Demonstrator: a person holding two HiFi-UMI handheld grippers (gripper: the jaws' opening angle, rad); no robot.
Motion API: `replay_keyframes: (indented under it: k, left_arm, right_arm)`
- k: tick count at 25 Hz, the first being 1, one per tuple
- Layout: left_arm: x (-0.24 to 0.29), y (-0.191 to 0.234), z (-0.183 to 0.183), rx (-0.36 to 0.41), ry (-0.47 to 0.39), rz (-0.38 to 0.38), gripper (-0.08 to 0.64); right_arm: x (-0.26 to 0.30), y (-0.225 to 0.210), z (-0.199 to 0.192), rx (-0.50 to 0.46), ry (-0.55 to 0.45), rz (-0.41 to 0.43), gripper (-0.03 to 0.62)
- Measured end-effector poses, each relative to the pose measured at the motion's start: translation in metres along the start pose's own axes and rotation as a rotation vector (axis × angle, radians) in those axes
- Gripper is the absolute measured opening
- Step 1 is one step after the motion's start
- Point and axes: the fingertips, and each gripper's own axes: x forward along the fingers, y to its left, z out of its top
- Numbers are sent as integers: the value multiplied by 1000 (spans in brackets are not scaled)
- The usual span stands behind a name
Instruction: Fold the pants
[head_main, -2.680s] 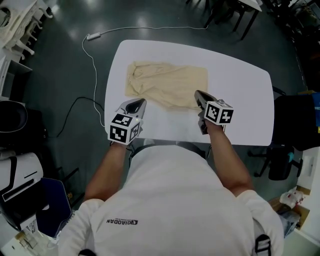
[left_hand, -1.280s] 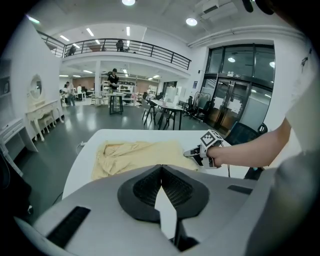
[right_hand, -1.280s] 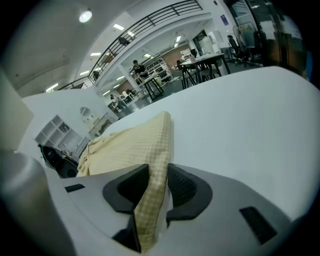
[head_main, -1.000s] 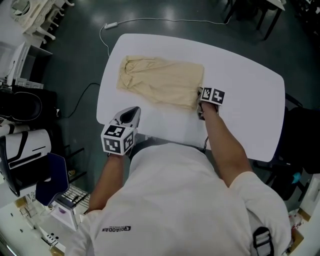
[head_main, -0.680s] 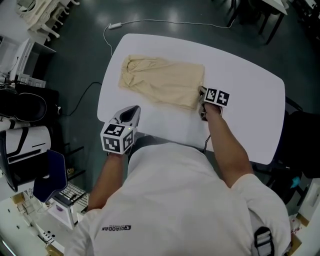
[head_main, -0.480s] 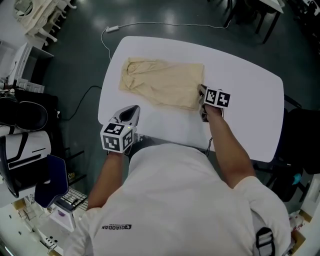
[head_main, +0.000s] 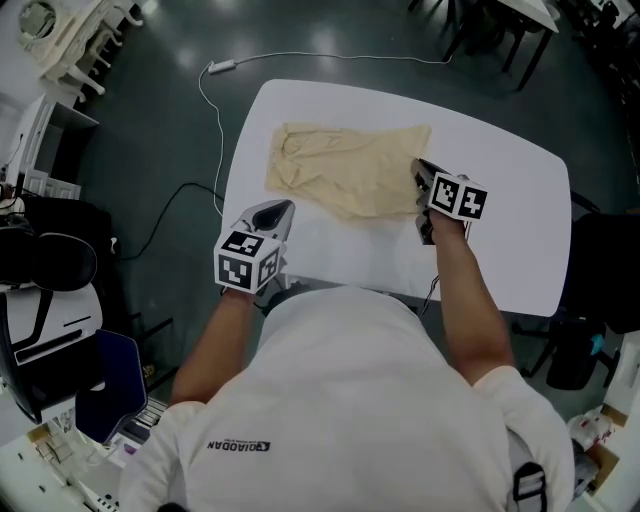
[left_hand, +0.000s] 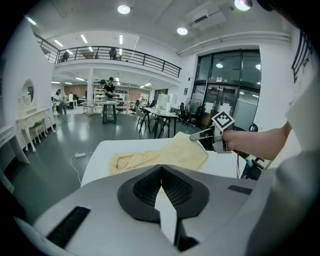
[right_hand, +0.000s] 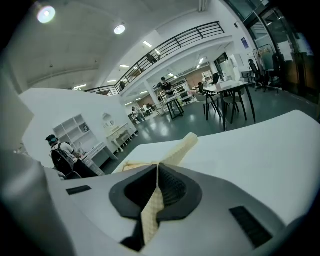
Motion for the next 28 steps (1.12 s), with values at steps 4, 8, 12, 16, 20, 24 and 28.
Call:
replay_keyframes:
  k: [4, 8, 12, 16, 20, 24, 28]
  left_arm:
    - [-12, 42, 1, -11, -27, -19, 28]
    - [-18, 74, -2, -27, -43, -48, 28]
    - [-22, 96, -5, -31, -48, -84, 28]
    - [-24, 114, -5, -31, -49, -110, 28]
    - [-29, 132, -4, -36, -52, -119, 28]
    - [-38, 144, -9, -47, -52, -116, 28]
    - [-46, 158, -20, -69, -52, -101, 28]
  right_arm:
    - [4, 45, 21, -2, -38, -1, 28]
    - [13, 82, 37, -21, -63, -10, 28]
    - [24, 113, 49, -47, -73, -26, 28]
    - [37, 140, 57, -47, -85, -22, 28]
    - [56, 164, 60, -31, -84, -10, 28]
    - [72, 182, 59, -17, -76, 8, 28]
    - [89, 201, 55, -30, -60, 24, 28]
